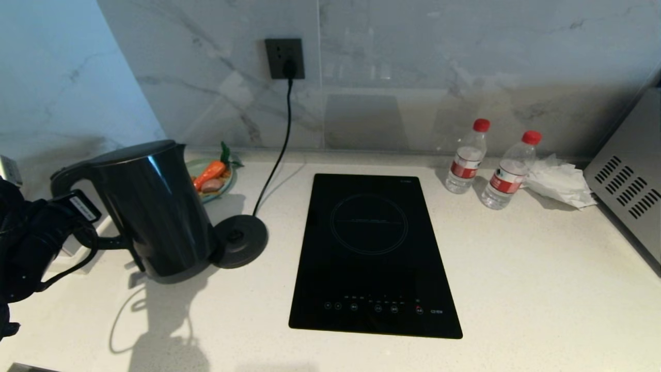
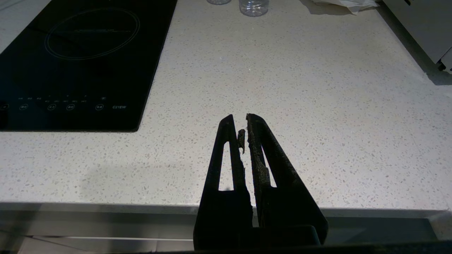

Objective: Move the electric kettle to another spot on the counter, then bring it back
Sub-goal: Place it on the power base

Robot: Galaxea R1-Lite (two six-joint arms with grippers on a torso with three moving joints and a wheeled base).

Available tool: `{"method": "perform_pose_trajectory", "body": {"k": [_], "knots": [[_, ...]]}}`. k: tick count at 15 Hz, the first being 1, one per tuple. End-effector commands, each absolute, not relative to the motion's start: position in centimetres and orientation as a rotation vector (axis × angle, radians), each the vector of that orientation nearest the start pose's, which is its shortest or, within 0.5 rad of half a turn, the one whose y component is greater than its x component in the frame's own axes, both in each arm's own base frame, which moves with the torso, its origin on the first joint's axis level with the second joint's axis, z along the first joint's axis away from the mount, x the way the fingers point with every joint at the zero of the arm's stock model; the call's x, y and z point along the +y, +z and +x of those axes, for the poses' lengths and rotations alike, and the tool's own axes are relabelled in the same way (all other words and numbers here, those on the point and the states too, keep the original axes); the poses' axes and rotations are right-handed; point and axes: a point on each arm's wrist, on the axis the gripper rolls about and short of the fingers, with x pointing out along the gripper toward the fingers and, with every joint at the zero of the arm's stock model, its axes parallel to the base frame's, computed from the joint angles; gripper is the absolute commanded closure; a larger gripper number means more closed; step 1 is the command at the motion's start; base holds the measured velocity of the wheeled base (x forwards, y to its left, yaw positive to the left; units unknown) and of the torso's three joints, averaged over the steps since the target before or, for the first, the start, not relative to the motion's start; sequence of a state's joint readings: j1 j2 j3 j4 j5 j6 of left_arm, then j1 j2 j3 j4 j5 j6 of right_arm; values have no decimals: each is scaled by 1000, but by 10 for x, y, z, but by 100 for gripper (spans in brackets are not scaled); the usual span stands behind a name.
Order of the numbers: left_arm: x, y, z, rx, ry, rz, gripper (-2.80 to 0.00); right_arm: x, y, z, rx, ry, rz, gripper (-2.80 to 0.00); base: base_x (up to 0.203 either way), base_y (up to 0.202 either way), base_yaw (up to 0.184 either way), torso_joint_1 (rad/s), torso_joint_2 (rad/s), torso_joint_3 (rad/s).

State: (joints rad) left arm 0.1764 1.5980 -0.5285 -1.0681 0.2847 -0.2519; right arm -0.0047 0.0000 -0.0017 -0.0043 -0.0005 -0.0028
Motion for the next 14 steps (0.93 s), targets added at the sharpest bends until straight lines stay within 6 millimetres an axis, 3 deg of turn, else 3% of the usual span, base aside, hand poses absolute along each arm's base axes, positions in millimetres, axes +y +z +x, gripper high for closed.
{"method": "perform_pose_trajectory", "body": {"k": [1, 14], "knots": [[44, 190, 253, -79, 437, -251, 0, 0, 76, -23, -6, -5, -3, 0, 0, 0, 0, 0, 0, 0], [26, 189, 260, -72, 400, -264, 0, 0, 76, -23, -6, -6, -3, 0, 0, 0, 0, 0, 0, 0]]}}
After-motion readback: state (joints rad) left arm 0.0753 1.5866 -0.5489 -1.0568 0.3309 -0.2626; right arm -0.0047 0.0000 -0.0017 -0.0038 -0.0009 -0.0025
